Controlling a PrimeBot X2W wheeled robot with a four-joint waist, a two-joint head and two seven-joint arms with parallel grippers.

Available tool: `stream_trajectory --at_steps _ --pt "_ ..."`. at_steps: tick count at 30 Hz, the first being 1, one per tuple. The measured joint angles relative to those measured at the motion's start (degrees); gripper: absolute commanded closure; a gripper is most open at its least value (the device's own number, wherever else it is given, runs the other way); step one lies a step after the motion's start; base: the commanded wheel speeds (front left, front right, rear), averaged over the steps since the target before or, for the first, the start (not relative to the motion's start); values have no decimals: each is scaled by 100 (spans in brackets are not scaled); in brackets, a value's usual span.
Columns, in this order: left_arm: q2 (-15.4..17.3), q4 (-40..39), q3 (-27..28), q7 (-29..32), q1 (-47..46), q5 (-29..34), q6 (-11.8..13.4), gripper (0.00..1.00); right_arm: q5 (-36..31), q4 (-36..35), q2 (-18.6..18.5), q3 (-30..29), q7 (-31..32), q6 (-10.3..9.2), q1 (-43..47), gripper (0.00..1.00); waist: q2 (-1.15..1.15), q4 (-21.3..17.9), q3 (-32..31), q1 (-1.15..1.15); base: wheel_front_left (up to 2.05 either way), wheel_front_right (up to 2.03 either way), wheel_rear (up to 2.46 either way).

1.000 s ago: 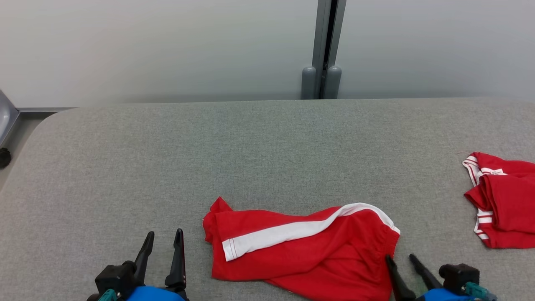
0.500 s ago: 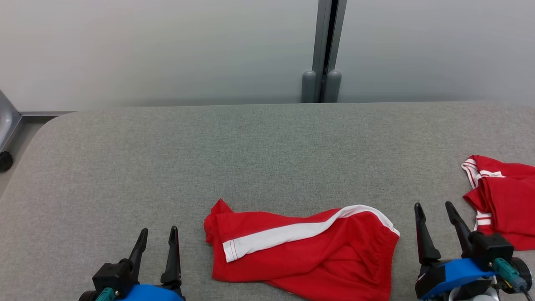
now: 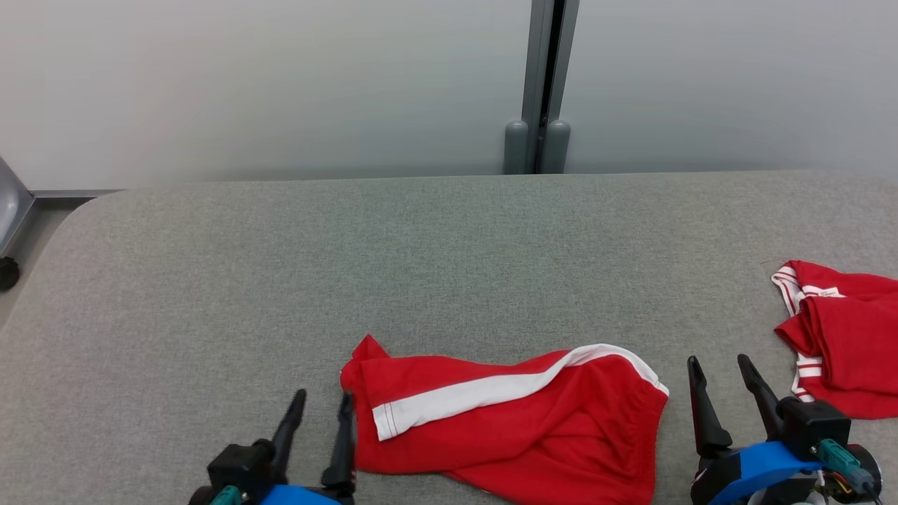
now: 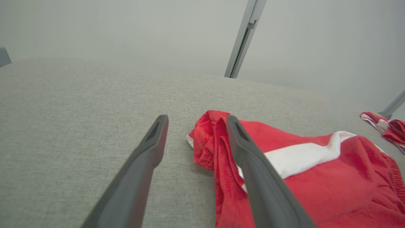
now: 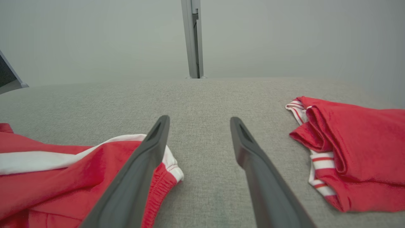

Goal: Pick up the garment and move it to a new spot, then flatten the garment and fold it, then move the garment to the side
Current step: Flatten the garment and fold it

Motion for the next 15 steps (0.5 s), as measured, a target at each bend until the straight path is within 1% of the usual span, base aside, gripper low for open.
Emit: stream_trajectory --at_steps 3,6,11,15 --pt "15 -7 -660 1 -17 -516 0 0 40 30 0 49 0 -1 -7 0 0 -12 31 0 0 0 0" --pt "172 140 -1215 1 -36 -1035 -1 0 87 48 0 70 0 -1 -14 0 0 -33 56 0 0 0 0" --pt "391 460 -1715 1 -169 -1558 0 0 91 47 1 101 0 0 -16 0 0 -80 118 0 0 0 0" --pt "490 511 -1957 1 -328 -1842 0 0 90 22 0 127 0 0 -59 0 0 -120 192 0 0 0 0"
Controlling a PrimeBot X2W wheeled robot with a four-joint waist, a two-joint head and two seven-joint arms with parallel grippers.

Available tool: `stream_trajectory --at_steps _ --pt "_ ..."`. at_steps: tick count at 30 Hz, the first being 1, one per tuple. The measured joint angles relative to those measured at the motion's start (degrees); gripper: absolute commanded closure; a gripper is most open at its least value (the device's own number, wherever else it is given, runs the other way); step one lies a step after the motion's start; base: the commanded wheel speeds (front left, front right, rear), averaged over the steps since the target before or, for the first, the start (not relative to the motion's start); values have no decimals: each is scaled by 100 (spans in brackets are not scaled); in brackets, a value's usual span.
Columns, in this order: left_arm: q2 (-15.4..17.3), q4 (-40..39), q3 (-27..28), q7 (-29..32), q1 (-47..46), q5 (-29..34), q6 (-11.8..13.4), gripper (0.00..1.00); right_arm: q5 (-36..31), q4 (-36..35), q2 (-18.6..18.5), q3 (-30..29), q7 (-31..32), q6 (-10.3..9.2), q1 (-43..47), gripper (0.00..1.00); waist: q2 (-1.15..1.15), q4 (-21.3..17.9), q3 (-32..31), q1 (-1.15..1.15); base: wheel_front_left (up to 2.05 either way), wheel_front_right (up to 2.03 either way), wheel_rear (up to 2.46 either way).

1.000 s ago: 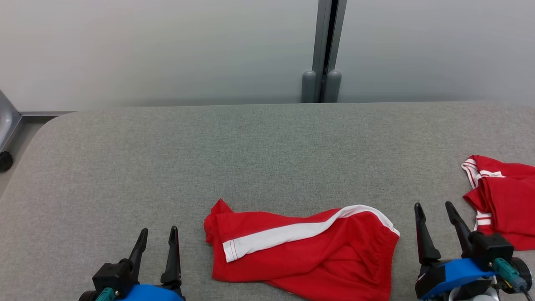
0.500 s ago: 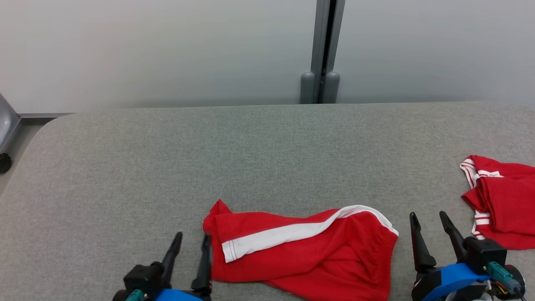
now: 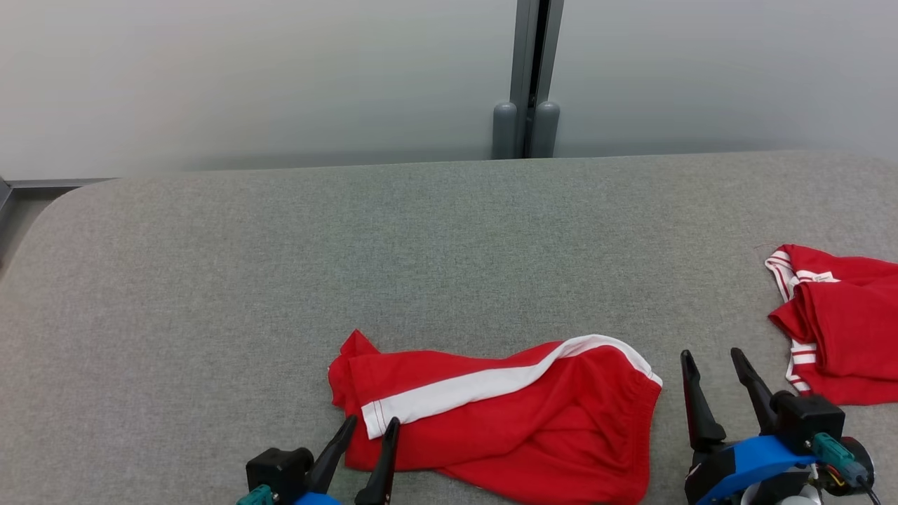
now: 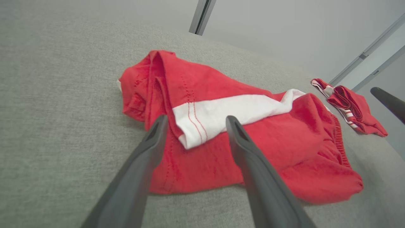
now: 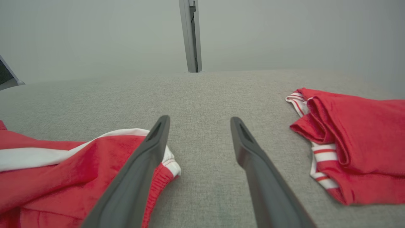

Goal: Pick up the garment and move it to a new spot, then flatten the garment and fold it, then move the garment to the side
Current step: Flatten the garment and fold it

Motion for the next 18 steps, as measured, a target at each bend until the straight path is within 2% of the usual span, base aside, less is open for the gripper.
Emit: stream_trajectory --at_steps 9,18 --pt "138 191 -409 0 -198 -486 0 0 -1 -33 1 40 0 -1 -37 0 0 -89 105 0 0 0 0" --pt "255 -151 -542 -1 -291 -619 0 0 11 -67 1 62 0 -1 -52 0 0 -142 165 0 0 0 0"
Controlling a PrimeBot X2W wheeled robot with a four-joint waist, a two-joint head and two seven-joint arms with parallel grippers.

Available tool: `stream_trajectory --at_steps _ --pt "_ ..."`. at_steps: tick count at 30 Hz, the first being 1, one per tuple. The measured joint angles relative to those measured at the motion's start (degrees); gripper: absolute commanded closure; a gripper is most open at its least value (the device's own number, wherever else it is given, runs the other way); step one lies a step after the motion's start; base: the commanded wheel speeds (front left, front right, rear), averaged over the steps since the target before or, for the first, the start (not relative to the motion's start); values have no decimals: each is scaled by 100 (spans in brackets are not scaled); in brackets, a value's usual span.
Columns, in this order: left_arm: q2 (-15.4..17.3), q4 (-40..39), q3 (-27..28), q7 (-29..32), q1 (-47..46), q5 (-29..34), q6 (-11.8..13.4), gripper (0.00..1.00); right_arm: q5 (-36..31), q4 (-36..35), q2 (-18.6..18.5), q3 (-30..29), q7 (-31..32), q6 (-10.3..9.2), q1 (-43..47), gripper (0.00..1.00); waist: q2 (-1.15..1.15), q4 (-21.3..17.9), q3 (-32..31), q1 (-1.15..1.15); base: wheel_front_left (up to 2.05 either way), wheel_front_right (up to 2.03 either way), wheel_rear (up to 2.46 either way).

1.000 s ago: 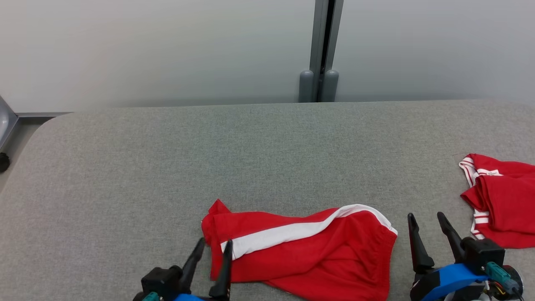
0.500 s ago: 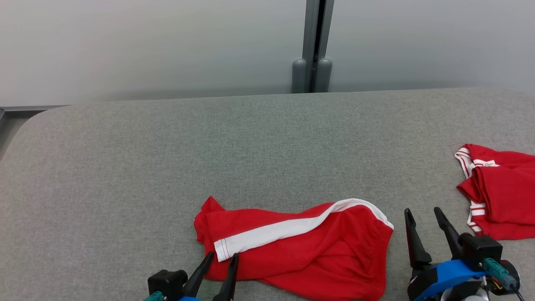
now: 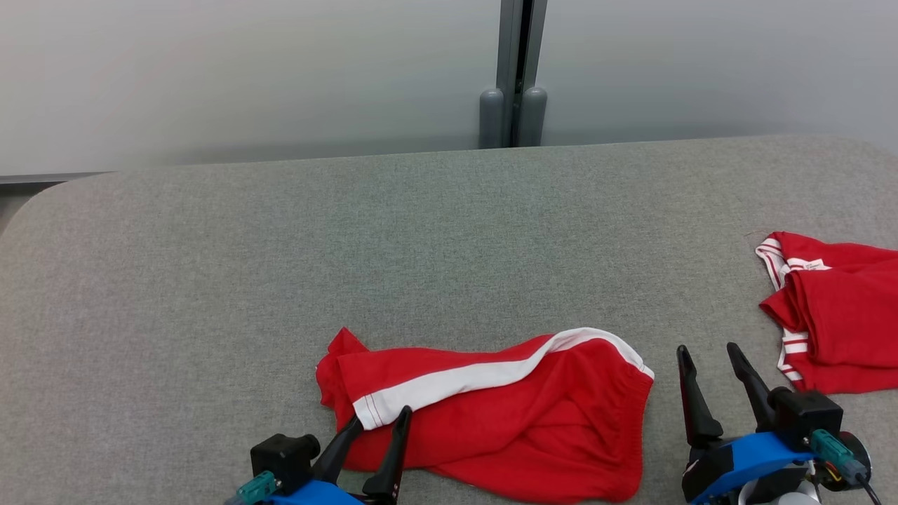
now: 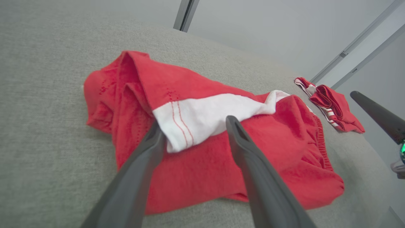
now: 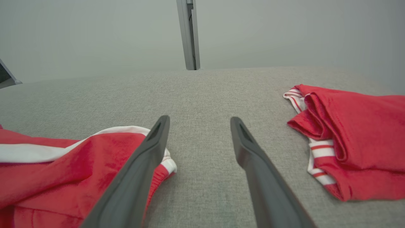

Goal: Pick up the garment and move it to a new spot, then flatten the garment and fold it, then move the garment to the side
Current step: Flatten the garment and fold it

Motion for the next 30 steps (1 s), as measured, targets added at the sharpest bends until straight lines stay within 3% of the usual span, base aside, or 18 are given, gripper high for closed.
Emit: stream_trajectory --at_steps 1,2,3,4,5,18,23,30 --pt "14 -31 -10 1 1 0 0 4 11 -1 0 0 0 0 1 0 0 -1 -1 0 0 0 0" --pt "25 -78 -25 0 3 0 0 38 23 -2 0 1 0 1 1 0 0 -3 -2 0 0 0 0" --pt "29 -112 -35 1 3 -1 0 63 31 -2 0 2 0 0 1 0 0 -3 -2 0 0 0 0" --pt "35 -163 -38 0 5 3 0 86 31 -2 0 3 0 0 1 0 0 -3 -1 0 0 0 0" --pt "36 -212 -1 1 9 19 0 100 31 -1 0 4 0 0 1 0 0 0 1 0 0 0 0" --pt "-9 -538 911 1 366 495 0 100 158 12 -1 77 0 0 82 0 0 171 -60 -1 0 0 0" --pt "4 -561 1362 1 556 695 0 100 661 52 -1 415 0 0 187 0 0 242 -95 -1 0 0 0" --pt "43 -527 1518 1 663 826 0 100 1638 237 4 894 1 0 190 0 0 292 -103 -1 0 0 0"
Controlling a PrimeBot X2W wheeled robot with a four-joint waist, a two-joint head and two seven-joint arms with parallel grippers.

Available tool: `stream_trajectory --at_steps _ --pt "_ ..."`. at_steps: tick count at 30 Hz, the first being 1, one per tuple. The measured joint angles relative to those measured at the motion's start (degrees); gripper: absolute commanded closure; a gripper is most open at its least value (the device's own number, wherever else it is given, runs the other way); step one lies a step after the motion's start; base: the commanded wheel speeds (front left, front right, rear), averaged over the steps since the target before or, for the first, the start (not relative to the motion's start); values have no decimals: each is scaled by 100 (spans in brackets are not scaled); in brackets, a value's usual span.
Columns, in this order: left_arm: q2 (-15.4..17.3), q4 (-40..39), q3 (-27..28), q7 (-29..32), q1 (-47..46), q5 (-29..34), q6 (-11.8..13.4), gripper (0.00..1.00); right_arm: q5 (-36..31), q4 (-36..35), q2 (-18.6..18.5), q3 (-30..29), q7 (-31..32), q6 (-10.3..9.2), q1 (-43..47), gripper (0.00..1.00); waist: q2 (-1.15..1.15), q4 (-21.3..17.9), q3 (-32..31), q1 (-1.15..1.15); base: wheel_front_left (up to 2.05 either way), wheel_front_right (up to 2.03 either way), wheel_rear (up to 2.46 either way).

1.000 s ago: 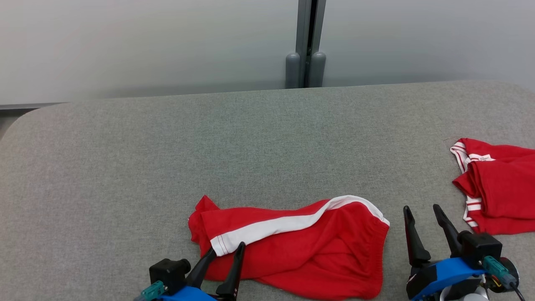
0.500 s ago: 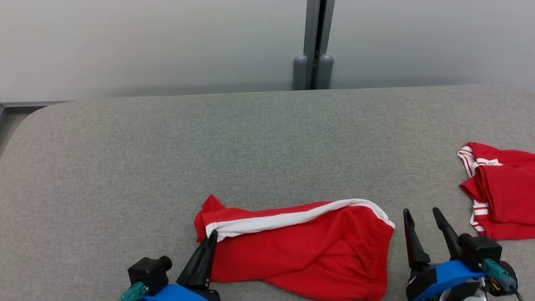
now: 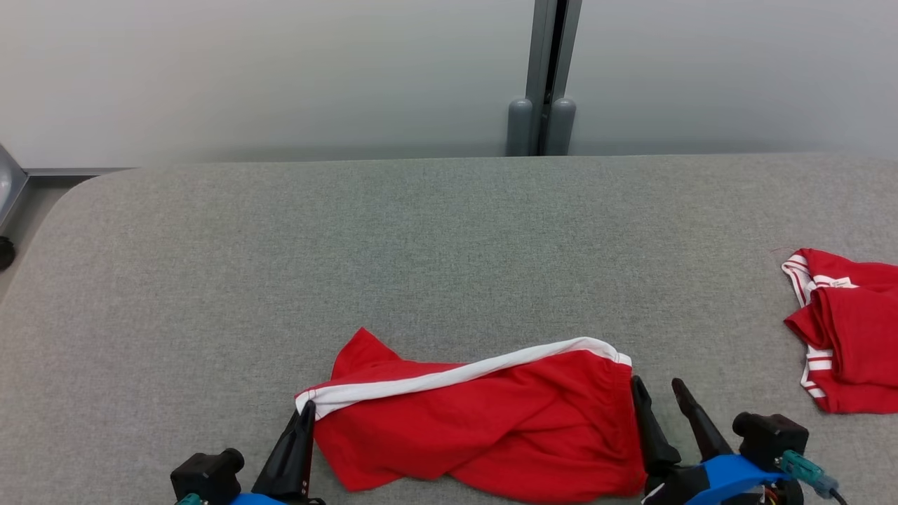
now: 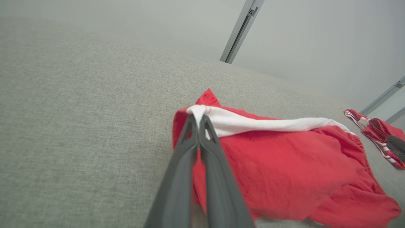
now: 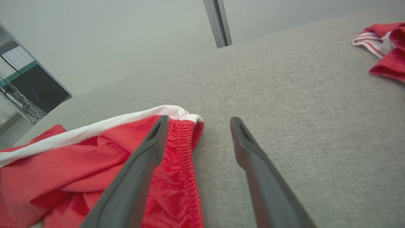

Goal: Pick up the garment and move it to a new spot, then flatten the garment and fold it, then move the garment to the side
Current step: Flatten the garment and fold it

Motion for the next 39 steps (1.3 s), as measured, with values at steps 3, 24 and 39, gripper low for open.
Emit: stream_trajectory --at_steps 3,24,39 --pt "-24 11 -13 0 3 33 0 100 420 291 2 238 -1 0 -199 0 0 20 14 0 0 0 0" --pt "10 -23 -212 0 -100 14 0 100 2747 2006 -19 1060 5 -3 -1586 0 0 233 260 0 0 0 0" --pt "76 -26 -294 0 -215 -27 0 100 3351 1954 -68 1473 -19 -10 -1823 7 0 286 413 0 0 0 0"
